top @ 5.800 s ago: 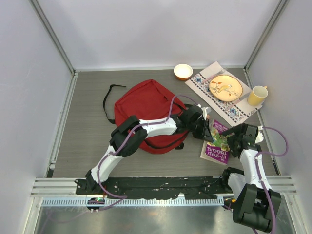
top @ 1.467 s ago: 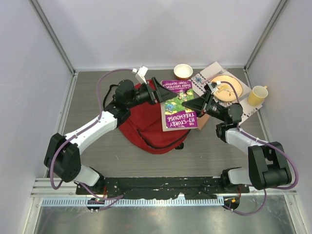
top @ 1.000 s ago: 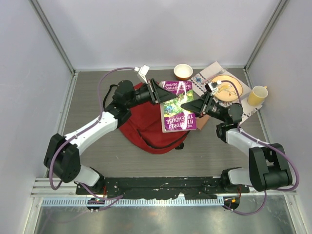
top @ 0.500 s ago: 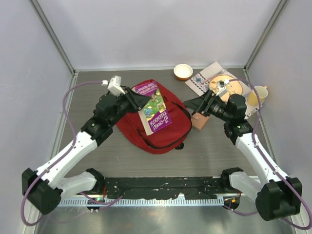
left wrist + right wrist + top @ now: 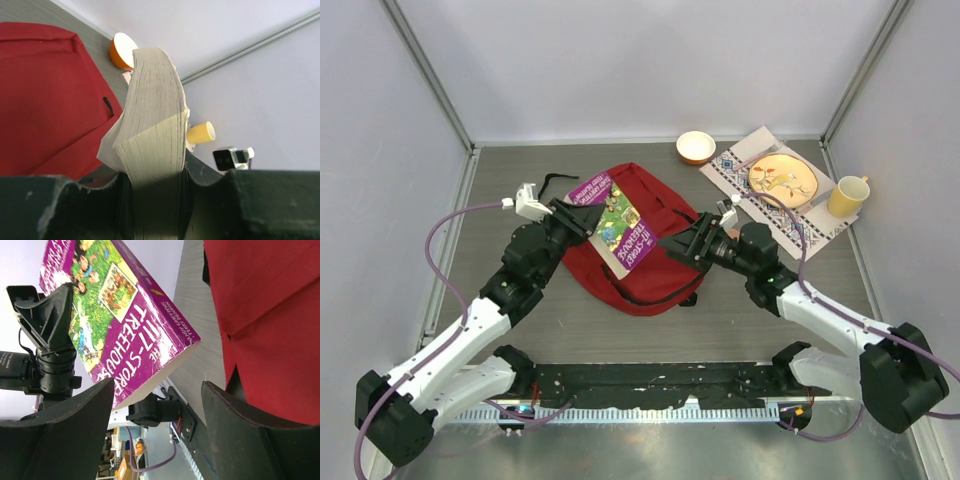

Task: Pack the student bag
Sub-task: Pick up the book from the center of the board.

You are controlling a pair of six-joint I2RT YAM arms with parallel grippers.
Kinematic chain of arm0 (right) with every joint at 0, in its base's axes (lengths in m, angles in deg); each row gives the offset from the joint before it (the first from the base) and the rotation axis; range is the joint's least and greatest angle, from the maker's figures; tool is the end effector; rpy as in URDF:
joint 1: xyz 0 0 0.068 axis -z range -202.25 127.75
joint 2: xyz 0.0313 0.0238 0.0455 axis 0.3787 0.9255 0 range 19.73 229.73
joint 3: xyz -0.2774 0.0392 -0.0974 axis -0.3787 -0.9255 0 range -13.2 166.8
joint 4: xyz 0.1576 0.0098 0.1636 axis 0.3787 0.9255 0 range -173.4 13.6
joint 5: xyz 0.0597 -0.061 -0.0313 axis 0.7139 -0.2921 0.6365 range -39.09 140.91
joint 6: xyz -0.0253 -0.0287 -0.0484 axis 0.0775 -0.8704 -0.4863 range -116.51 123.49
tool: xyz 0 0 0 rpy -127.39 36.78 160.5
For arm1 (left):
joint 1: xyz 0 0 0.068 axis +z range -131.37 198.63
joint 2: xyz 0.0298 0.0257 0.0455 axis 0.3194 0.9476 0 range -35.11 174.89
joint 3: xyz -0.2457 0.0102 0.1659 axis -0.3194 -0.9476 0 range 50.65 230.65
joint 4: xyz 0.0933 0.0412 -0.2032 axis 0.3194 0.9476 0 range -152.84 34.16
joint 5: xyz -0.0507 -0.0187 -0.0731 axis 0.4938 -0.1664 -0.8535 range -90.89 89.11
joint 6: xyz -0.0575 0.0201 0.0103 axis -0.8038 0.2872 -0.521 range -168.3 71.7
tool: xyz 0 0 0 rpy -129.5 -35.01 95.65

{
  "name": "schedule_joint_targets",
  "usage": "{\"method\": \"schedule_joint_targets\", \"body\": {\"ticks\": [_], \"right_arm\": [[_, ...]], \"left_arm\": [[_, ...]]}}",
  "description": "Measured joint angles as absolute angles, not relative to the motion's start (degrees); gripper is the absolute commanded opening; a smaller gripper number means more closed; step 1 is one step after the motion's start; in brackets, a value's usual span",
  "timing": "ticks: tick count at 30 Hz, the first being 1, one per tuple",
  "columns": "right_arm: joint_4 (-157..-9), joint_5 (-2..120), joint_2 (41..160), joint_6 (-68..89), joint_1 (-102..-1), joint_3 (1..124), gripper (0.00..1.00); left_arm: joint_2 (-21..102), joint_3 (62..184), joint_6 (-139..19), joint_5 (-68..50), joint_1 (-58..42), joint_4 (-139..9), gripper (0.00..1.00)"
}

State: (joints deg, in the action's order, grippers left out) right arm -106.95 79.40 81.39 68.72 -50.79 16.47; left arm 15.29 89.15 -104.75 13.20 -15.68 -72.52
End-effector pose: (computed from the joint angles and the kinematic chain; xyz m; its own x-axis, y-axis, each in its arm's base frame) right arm 0.1696 0.1175 0.2912 -0.8116 0.4670 -0.3510 -0.2327 0.2927 0.9275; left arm 0.1479 -0.0872 0.3469 -0.3059 -0.7698 -0.5602 0.1645 0.5368 -0.8275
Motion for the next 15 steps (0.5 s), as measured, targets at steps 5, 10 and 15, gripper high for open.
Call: {"method": "schedule_joint_targets", "body": {"ticks": [5, 10, 15], "right_arm": [[-112.5, 75.1, 85.3, 72.4, -57.1, 16.5, 0.76], [-117.8, 72.1, 87.4, 74.5, -59.5, 16.4, 0.76], [-124.4, 70.5, 90.7, 75.8, -60.6, 16.5, 0.76]], "left_arm": [[15.7, 89.1, -106.2, 12.0, -15.4, -76.4, 0.0], [15.8, 89.1, -107.8, 11.3, -15.4, -79.3, 0.0], [16.3, 88.0, -110.1, 11.3, -15.1, -83.1, 0.0]]}}
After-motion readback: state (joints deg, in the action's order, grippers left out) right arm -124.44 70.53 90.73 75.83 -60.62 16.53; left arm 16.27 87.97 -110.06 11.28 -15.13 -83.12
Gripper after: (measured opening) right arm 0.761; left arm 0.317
